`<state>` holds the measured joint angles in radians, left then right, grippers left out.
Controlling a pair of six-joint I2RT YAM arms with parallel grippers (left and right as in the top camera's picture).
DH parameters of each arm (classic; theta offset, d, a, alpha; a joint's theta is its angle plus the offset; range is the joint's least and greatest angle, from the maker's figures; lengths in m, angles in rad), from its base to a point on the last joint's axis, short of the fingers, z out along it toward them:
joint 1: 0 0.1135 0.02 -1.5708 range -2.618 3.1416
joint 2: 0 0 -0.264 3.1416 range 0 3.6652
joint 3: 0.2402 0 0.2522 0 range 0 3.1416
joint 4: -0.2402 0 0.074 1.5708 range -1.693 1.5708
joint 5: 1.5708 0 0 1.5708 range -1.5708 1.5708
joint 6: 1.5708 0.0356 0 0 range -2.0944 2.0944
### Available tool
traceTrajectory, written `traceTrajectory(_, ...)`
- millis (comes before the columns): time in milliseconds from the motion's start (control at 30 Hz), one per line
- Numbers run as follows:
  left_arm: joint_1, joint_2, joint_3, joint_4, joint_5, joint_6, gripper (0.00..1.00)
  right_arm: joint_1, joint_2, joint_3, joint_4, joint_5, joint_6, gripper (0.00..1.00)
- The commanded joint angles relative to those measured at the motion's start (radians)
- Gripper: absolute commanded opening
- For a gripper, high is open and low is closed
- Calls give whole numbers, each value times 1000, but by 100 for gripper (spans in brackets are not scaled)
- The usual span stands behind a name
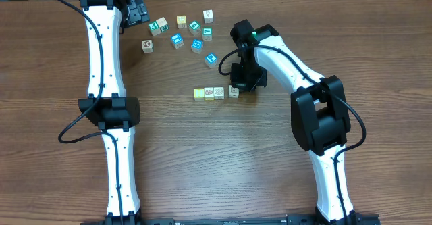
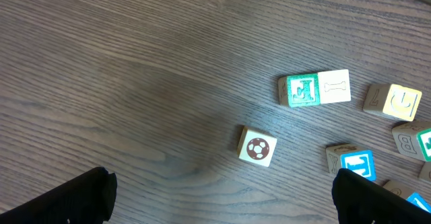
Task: Form a horizontal line
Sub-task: 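Push the brown-B block left against the pretzel block with the right gripper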
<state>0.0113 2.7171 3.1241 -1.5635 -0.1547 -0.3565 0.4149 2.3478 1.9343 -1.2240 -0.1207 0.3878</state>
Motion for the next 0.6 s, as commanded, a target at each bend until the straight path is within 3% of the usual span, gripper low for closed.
traceTrajectory(0, 2, -30, 18, 1, -10, 12, 100, 23, -14, -5, 6, -5, -4, 4)
traceTrajectory(567, 2, -30, 18, 1, -10, 12, 100, 31, -14, -5, 18, 15, -79, 4)
